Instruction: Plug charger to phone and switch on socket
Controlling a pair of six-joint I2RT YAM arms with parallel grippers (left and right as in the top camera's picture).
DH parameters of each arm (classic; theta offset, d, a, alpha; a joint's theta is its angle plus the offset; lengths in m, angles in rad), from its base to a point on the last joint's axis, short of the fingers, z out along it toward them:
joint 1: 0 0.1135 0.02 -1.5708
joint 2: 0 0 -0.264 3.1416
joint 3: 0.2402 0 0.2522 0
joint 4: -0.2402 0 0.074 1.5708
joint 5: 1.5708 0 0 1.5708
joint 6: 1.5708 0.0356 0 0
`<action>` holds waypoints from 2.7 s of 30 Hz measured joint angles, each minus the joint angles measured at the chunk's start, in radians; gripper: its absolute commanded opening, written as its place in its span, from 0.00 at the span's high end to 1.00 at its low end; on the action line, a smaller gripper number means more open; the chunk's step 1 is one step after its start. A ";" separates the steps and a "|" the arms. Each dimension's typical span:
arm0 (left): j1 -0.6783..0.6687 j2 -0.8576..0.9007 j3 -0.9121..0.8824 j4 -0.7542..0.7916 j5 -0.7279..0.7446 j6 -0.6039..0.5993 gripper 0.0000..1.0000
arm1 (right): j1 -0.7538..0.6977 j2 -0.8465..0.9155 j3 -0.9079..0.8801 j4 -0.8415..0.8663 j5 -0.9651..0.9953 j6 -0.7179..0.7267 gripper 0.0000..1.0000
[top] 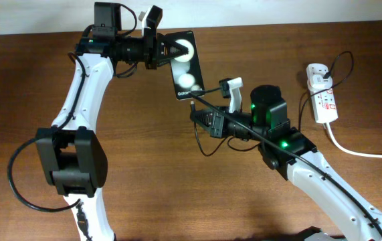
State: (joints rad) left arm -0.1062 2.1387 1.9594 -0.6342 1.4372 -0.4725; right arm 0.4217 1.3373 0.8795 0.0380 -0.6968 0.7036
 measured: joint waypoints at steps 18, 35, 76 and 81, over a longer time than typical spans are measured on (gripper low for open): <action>0.000 0.000 0.000 0.000 0.000 0.000 1.00 | 0.000 0.000 0.000 0.026 -0.011 0.000 0.96; 0.000 0.000 0.000 0.000 0.023 0.000 1.00 | 0.000 0.000 0.000 0.026 -0.010 0.001 0.96; -0.005 0.000 0.000 0.003 0.023 0.005 1.00 | -0.018 0.001 0.000 0.013 -0.010 0.005 0.96; -0.005 0.000 0.000 0.003 0.023 0.005 1.00 | -0.018 0.001 0.000 0.015 -0.011 0.007 0.96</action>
State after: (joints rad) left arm -0.1112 2.1387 1.9594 -0.6312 1.4597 -0.4675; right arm 0.4034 1.3380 0.8795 0.0532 -0.7074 0.7105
